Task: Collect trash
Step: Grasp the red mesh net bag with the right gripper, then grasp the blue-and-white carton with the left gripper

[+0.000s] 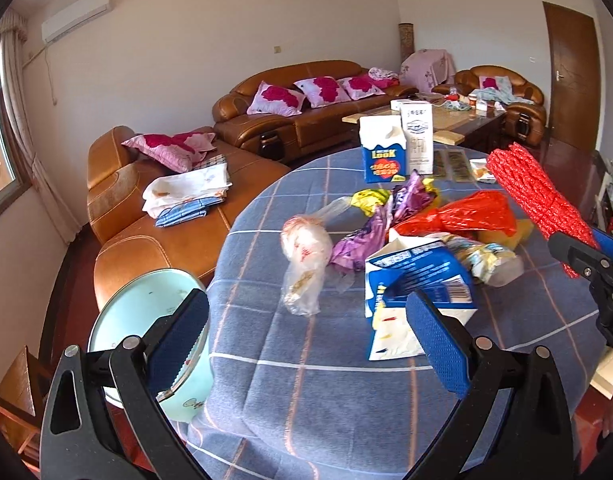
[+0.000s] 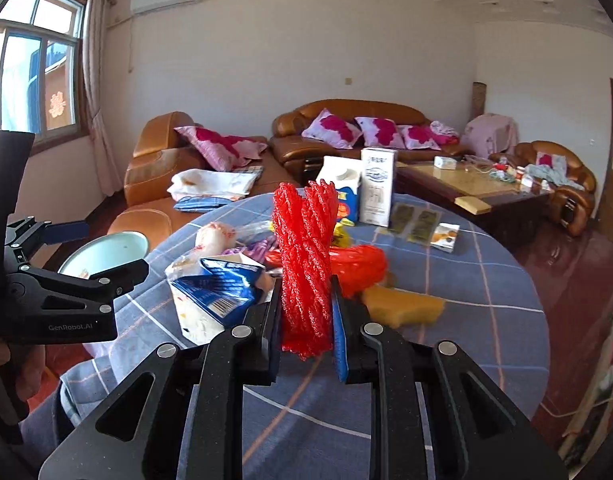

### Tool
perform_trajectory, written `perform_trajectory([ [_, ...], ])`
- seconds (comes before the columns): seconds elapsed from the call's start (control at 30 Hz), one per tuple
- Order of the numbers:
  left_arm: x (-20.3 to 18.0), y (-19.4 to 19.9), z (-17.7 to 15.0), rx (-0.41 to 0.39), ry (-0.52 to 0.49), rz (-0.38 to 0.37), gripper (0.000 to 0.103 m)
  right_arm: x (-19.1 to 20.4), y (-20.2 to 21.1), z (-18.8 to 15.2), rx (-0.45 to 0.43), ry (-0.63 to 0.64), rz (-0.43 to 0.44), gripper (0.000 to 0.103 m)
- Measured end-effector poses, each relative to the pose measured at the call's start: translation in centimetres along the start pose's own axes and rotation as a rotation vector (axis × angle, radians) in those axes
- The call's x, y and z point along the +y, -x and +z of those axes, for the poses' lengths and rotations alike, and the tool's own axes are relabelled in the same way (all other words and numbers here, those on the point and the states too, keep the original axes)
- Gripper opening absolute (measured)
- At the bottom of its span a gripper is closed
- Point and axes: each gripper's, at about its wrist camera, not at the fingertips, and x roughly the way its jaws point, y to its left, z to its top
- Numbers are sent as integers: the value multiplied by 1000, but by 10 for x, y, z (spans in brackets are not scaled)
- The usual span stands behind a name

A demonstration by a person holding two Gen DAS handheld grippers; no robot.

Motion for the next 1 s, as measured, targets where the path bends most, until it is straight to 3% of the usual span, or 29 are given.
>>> perform_trajectory([
  [0.1, -25, -5, 2, 4, -33, -34, 97, -17, -1, -13, 21, -28, -53, 21],
  [0.3, -59, -14, -1, 4, -82, -60, 97, -45, -6, -28, 47, -88, -73, 21],
  [0.63, -68, -46, -11, 62, -104, -28, 97, -51, -14, -38, 53, -113, -49, 21],
  [0.7, -64, -48, -10, 65, -95, -37, 92, -49, -16, -38, 56, -113, -48, 21],
  [0.77, -63, -50, -11, 82, -98, -64, 74, -48, -17, -38, 56, -111, -49, 21],
  [1.0, -60, -48, -11, 76, -88, -79, 74, -43, -19, -37, 59, -97, -51, 21],
])
